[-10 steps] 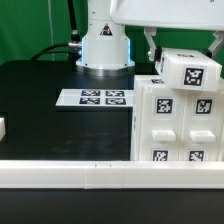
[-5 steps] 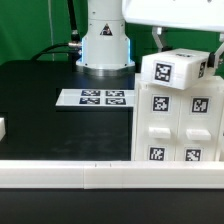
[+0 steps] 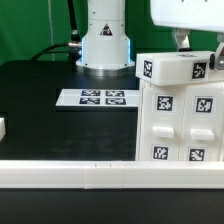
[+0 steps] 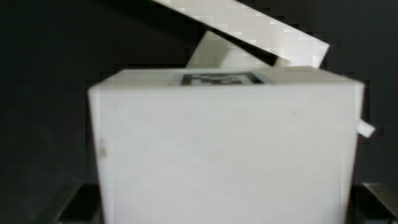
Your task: Assemble cabinet
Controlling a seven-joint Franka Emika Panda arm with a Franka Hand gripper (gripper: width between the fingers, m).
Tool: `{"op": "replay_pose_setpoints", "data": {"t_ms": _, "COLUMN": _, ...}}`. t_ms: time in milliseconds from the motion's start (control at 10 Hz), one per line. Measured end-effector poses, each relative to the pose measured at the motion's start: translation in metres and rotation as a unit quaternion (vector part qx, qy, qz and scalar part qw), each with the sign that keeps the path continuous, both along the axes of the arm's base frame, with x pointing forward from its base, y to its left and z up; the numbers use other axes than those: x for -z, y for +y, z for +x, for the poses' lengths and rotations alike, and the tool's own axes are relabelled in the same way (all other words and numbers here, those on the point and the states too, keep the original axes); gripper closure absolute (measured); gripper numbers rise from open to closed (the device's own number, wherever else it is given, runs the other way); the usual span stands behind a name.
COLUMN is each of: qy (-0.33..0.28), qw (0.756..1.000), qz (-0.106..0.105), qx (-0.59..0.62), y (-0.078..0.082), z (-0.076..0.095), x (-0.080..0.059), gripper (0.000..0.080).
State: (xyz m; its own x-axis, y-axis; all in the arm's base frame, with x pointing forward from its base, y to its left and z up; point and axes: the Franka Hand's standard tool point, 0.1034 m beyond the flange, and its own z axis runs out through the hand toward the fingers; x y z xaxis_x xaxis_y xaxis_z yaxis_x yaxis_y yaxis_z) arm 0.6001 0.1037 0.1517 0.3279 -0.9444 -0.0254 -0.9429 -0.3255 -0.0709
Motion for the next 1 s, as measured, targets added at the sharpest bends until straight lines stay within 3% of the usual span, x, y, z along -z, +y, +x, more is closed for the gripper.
{"op": "replay_pose_setpoints", "data": {"t_ms": 300, "qy": 0.007, "qw": 0.992, "qz": 0.015, "qx": 0.124, "y": 0.004, "z": -0.001, "x": 0.000, "gripper": 0.0233}}
{"op": "replay_pose_setpoints", "data": {"t_ms": 500, "qy": 0.012, "qw": 0.973, "qz": 0.023, "qx": 0.229, "y": 0.007, "z": -0.002, "x": -0.001, "gripper": 0.0233}}
{"op": "replay_pose_setpoints", "data": {"t_ms": 800, "qy": 0.006, "qw": 0.951, "qz": 0.049, "qx": 0.304, "y": 0.013, "z": 0.002, "x": -0.002, "gripper": 0.0233}}
{"op": "replay_pose_setpoints", "data": {"t_ms": 1000, "qy": 0.007, "qw": 0.956, "qz": 0.055, "qx": 0.287, "y": 0.017, "z": 0.002, "x": -0.002, "gripper": 0.0221}}
